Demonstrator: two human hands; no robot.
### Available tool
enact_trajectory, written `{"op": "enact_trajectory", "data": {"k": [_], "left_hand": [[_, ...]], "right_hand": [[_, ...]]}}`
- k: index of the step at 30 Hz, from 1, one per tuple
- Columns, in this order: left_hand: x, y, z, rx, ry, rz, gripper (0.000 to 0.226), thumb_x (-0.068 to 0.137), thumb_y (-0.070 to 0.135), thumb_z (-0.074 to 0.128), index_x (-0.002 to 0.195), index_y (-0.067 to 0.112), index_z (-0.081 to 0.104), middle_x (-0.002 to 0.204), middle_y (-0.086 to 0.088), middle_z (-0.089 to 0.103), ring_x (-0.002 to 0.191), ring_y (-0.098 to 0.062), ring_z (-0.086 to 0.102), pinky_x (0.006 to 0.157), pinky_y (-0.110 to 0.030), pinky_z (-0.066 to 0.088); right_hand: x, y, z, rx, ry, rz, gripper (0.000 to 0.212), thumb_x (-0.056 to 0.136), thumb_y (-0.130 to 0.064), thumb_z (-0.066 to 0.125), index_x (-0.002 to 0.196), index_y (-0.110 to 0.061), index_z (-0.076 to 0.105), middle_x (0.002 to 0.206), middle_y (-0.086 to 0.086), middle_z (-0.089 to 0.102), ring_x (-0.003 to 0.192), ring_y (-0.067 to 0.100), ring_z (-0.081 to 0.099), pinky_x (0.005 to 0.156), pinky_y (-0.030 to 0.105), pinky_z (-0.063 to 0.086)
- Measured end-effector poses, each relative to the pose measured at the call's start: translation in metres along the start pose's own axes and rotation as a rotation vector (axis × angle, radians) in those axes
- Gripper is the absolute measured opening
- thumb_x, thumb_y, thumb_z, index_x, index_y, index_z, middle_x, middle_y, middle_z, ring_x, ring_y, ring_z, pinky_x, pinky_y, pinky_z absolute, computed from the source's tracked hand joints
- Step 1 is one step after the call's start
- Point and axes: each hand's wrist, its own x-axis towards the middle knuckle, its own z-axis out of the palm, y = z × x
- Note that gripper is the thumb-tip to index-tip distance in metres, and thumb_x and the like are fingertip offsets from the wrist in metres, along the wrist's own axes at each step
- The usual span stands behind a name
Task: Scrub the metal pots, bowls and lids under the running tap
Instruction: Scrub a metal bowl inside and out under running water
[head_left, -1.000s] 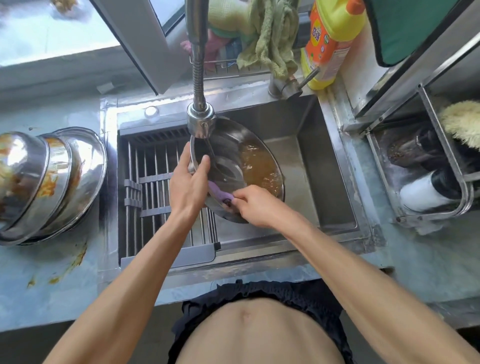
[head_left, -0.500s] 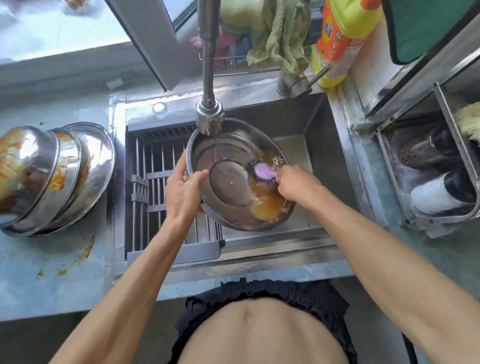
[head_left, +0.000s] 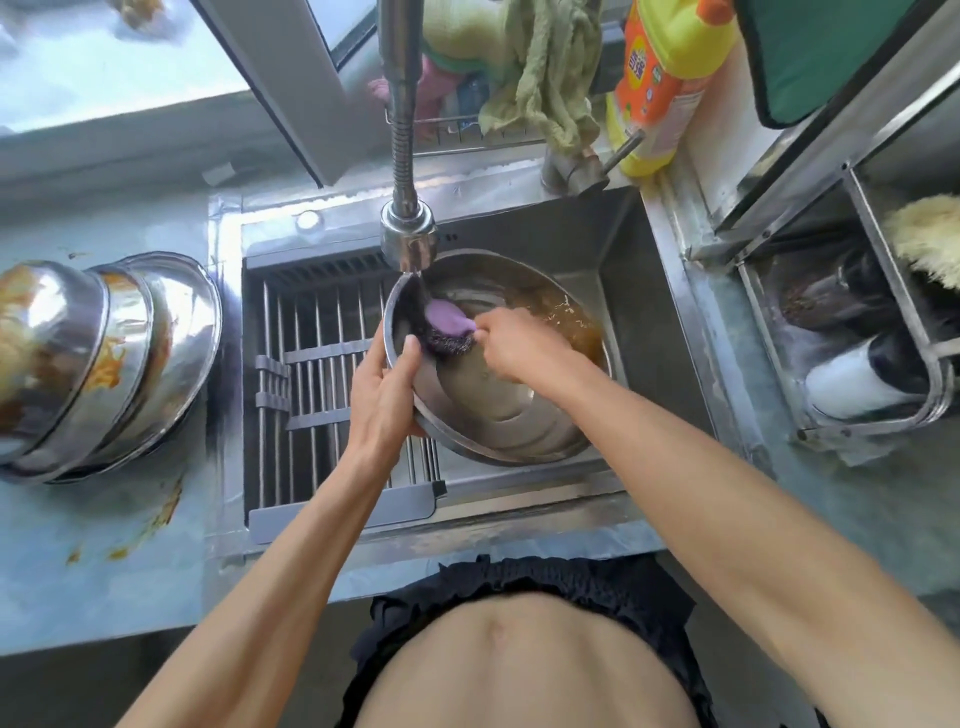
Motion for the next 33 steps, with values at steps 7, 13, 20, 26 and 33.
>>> {"op": "enact_trajectory", "data": {"k": [7,13,20,26,33], "left_hand": [[-0.009,0.007,0.008,-0.018,0.014,-0.133,0.018,0.104,0.038,0.054,0.117,0.036,0.066,0.103,-0.008,0.073,0.08,-0.033,0.076,0.057,-0.058,0.062],[0.011,0.022,0.014,0.131,-0.086,-0.15,0.019,0.102,0.04,0.053,0.113,0.029,0.064,0.107,-0.008,0.071,0.088,-0.031,0.073,0.055,-0.046,0.062],[0.033,0.042,0.026,0.268,-0.125,-0.297,0.027,0.101,0.036,0.055,0.112,0.012,0.06,0.115,-0.019,0.062,0.091,-0.042,0.069,0.054,-0.049,0.062],[0.05,0.078,0.039,0.418,-0.199,-0.311,0.024,0.099,0.027,0.054,0.109,0.006,0.058,0.116,-0.018,0.059,0.088,-0.039,0.068,0.058,-0.05,0.063],[0.052,0.07,0.043,0.489,-0.19,-0.273,0.027,0.097,0.027,0.053,0.11,0.004,0.058,0.11,-0.022,0.064,0.079,-0.042,0.073,0.05,-0.045,0.062]], "right_hand": [[-0.022,0.05,0.003,0.005,0.146,0.201,0.021,0.097,-0.036,0.048,0.099,-0.019,0.06,0.111,0.012,0.064,0.097,0.036,0.061,0.072,0.035,0.044],[-0.059,0.101,-0.008,0.092,0.204,0.475,0.053,0.085,-0.037,0.072,0.127,-0.011,0.055,0.11,0.011,0.064,0.097,0.031,0.061,0.069,0.031,0.041],[-0.056,0.114,0.015,0.408,0.115,0.605,0.035,0.087,-0.012,0.058,0.12,-0.002,0.058,0.104,0.013,0.062,0.088,0.03,0.062,0.067,0.029,0.042],[-0.047,0.115,0.018,0.491,0.107,0.622,0.018,0.092,-0.03,0.058,0.1,-0.015,0.052,0.09,0.01,0.052,0.053,0.017,0.039,0.043,0.02,0.026],[-0.053,0.118,0.034,0.575,0.125,0.611,0.028,0.09,-0.02,0.06,0.115,-0.007,0.061,0.101,0.014,0.062,0.077,0.025,0.06,0.055,0.023,0.037]]}}
